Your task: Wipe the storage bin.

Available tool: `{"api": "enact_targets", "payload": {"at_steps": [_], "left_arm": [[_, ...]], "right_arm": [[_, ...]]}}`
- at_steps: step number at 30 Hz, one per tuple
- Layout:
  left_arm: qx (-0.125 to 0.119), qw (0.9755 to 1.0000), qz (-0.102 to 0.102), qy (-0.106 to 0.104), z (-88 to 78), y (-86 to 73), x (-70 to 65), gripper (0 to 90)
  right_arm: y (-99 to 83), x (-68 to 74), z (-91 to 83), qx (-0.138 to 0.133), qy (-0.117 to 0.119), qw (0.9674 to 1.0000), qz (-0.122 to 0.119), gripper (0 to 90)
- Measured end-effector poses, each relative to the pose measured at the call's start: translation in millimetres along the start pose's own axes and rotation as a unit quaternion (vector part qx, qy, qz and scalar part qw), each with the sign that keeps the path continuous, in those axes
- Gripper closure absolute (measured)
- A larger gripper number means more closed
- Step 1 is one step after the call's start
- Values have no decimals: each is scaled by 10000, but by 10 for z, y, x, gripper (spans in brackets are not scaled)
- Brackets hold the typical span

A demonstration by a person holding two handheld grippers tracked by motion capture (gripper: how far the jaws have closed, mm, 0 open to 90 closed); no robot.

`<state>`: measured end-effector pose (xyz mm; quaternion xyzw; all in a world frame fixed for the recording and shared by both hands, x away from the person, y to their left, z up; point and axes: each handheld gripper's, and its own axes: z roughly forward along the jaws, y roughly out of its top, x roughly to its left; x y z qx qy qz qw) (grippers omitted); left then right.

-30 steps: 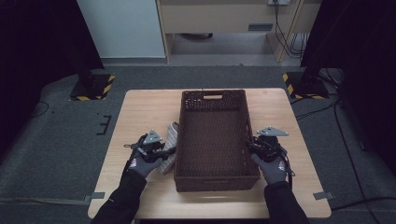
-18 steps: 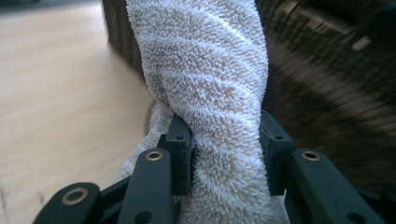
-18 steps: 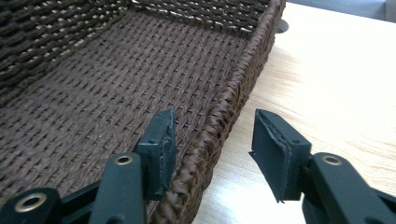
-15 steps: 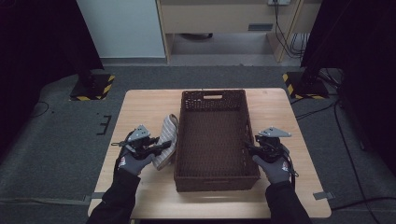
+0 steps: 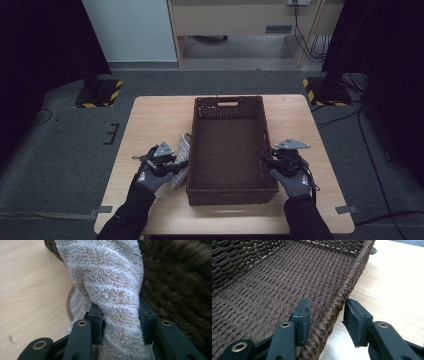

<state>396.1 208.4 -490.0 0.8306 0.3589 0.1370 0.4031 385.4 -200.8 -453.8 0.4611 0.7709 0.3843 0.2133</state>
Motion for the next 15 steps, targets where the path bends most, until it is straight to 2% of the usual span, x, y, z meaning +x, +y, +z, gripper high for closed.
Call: {"api": "enact_targets", "payload": {"at_steps": [3, 5, 7, 9, 10, 13, 15], "left_arm": [[66, 9999, -61, 52, 43, -31, 7, 623], [-13, 9998, -200, -6, 11, -22, 34, 624], [-185, 9994, -281, -8, -79, 8, 67, 625], [-487, 9980, -386, -101, -214, 63, 87, 625], [-658, 9970, -392, -110, -288, 96, 83, 625], [-949, 9950, -265, -135, -498, 171, 23, 625], [-960, 9951, -189, -165, -551, 175, -21, 624]], "right_arm": [[-2, 6, -1, -9, -23, 10000, 38, 578], [-1, 11, -1, -8, -45, 10000, 59, 587], [1, 14, 0, -2, -94, 9999, 55, 599], [3, 24, -1, 3, -147, 9999, 85, 612], [5, 27, -2, 16, -169, 9998, 92, 620], [19, 48, 6, 0, -325, 9994, 128, 650], [33, 55, 16, 9, -378, 9991, 168, 660]]}}
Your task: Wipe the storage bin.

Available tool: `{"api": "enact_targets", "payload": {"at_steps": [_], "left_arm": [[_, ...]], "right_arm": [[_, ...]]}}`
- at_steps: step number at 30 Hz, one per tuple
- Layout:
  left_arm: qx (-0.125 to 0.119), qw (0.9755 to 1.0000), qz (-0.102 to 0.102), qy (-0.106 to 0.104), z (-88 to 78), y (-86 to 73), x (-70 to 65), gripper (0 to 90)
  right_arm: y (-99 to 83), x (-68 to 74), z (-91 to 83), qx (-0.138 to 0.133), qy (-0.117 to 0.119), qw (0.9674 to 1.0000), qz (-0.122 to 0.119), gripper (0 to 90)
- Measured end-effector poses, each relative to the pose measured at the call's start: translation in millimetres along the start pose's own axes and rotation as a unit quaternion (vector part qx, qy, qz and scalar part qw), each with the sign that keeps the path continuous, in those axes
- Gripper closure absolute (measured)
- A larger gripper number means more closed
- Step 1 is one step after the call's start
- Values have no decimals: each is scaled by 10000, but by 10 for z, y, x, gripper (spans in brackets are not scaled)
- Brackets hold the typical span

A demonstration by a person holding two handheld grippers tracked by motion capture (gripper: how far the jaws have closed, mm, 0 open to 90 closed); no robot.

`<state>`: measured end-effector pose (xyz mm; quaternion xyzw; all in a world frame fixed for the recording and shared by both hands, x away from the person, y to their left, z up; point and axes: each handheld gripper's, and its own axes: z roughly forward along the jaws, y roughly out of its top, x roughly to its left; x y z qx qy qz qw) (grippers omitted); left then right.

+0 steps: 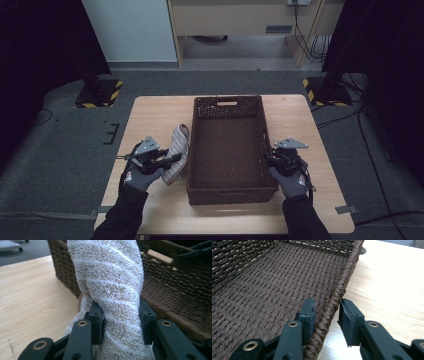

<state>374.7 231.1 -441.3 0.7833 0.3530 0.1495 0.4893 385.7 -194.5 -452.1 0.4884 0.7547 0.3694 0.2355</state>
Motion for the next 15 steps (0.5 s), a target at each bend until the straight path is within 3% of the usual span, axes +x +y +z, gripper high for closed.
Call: {"api": "enact_targets", "payload": {"at_steps": [6, 11, 13, 15], "left_arm": [[322, 9994, 154, -28, 161, -86, -51, 623], [695, 9975, 69, 35, 329, -274, -21, 623], [942, 9955, 100, 101, 411, -354, -20, 623], [1015, 9948, 26, 114, 470, -400, -12, 623]], "right_arm": [[20, 5, 30, -14, -18, 9999, 99, 664], [18, -2, 31, -25, 13, 10000, 65, 656], [17, -3, 31, -24, 37, 10000, 72, 652], [11, -10, 30, -38, 64, 9999, 81, 648]]}}
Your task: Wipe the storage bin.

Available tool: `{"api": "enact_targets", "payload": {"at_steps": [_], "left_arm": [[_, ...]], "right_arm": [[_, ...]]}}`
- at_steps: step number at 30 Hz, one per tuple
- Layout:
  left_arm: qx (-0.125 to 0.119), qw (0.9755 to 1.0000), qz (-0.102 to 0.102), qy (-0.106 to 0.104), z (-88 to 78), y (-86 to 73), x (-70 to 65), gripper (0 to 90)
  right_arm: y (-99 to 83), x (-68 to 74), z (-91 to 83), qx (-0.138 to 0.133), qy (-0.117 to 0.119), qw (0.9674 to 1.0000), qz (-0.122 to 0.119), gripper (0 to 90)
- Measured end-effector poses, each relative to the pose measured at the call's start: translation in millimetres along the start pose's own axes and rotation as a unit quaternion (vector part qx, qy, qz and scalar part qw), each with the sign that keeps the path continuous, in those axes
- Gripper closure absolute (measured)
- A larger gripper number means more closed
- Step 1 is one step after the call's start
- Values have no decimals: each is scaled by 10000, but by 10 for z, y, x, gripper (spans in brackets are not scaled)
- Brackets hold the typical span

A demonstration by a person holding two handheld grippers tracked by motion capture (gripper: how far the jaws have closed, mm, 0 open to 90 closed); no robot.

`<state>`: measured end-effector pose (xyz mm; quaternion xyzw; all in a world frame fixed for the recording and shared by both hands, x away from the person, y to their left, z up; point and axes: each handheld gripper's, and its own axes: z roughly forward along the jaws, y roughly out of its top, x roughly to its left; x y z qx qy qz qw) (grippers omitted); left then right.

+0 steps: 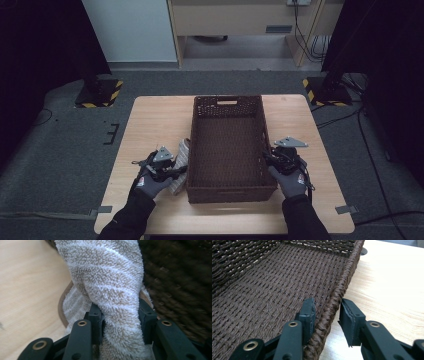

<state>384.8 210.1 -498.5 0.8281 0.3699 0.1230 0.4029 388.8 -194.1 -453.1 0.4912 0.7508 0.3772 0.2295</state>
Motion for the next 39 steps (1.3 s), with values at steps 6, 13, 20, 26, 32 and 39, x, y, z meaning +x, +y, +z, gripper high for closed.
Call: {"api": "enact_targets", "payload": {"at_steps": [6, 13, 20, 26, 32, 39], "left_arm": [[-217, 9997, -119, 6, -125, 19, 54, 624], [-954, 9947, -29, -376, -533, 156, 3, 624], [-641, 9972, 230, -324, -419, 99, -108, 622], [-360, 9988, 239, -231, -262, 25, -109, 622], [-268, 9994, 202, -114, -176, 14, -63, 620], [-1, 9997, 232, 18, -52, -39, -62, 619]], "right_arm": [[1, -8, -9, -16, -11, 10000, -81, 590], [-3, -43, -93, -167, 191, 9994, -254, 488], [-22, -30, -120, -11, 315, 9987, -399, 545], [-41, 15, -69, 108, 305, 9990, -319, 676], [-14, 40, -47, 113, 52, 9998, -183, 719], [-3, 29, -30, 107, 47, 9998, -168, 712]]}}
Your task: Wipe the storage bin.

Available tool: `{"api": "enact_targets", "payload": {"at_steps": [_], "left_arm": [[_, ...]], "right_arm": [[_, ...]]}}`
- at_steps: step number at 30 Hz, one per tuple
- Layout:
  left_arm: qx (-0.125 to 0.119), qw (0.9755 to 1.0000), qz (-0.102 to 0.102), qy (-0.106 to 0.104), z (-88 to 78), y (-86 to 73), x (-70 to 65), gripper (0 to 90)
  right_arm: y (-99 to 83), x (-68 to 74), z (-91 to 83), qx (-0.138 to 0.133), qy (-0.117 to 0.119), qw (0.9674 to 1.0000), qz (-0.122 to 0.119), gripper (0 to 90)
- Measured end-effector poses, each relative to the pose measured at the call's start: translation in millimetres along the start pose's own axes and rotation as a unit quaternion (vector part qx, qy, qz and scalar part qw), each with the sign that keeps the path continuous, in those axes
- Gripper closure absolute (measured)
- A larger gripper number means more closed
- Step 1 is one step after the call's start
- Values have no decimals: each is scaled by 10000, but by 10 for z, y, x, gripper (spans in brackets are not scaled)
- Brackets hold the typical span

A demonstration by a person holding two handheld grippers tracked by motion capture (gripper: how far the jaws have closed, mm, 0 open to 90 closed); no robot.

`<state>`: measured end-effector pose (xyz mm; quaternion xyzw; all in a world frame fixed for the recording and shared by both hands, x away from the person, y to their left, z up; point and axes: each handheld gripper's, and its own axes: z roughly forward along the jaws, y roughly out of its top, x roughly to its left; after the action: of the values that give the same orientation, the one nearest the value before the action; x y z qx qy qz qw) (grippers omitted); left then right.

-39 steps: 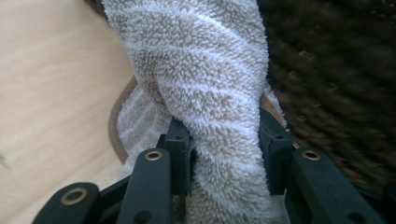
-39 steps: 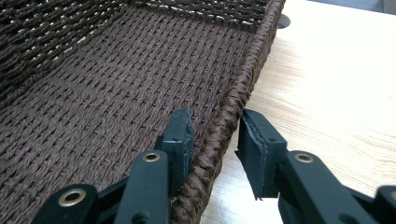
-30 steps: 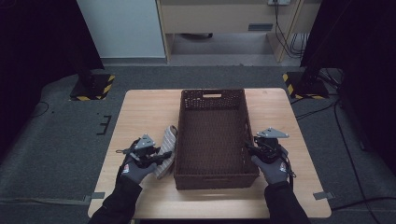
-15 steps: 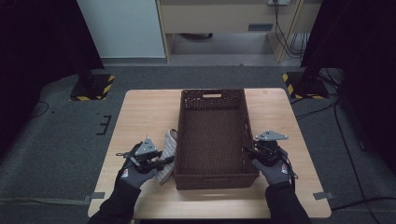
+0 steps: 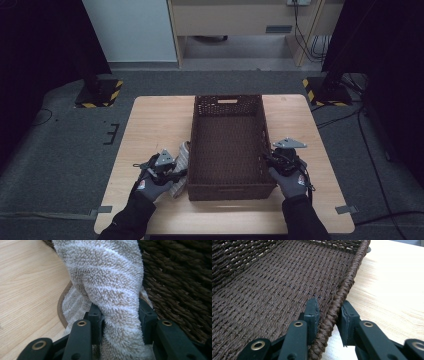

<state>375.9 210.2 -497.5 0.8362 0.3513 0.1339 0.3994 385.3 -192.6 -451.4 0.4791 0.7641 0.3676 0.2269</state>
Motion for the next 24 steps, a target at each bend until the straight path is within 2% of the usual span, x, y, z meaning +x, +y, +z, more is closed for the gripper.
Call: {"api": "enact_targets", "payload": {"at_steps": [2, 5, 7, 10, 12, 16, 20, 21, 24], "left_arm": [[-126, 9999, -98, -22, -73, 4, 21, 620], [-589, 9977, -300, -166, -293, 49, 56, 620], [-904, 9952, -305, -219, -459, 127, 55, 619], [-1034, 9940, -129, -333, -571, 214, 4, 618], [-910, 9954, 0, -297, -548, 224, -31, 617], [-455, 9987, 21, -221, -333, 112, -23, 617], [47, 9998, 61, -158, -110, -22, -39, 616], [97, 9998, 50, -147, -78, -37, -40, 616], [51, 9999, -22, -163, -76, -46, -27, 616]], "right_arm": [[-3, -3, -2, -11, 23, 10000, 31, 706], [-6, -3, -4, -22, 7, 10000, 49, 708], [0, 6, 1, -24, -39, 10000, 35, 711], [24, 34, 28, -17, -130, 9999, 87, 714], [40, 50, 45, 5, -182, 9998, 81, 712], [22, 18, 46, -67, -13, 9999, 102, 676], [22, 18, 44, -64, -71, 10000, 7, 634], [24, 19, 43, -59, -95, 9999, -5, 621], [20, 3, 38, -64, -129, 9999, -45, 573]]}}
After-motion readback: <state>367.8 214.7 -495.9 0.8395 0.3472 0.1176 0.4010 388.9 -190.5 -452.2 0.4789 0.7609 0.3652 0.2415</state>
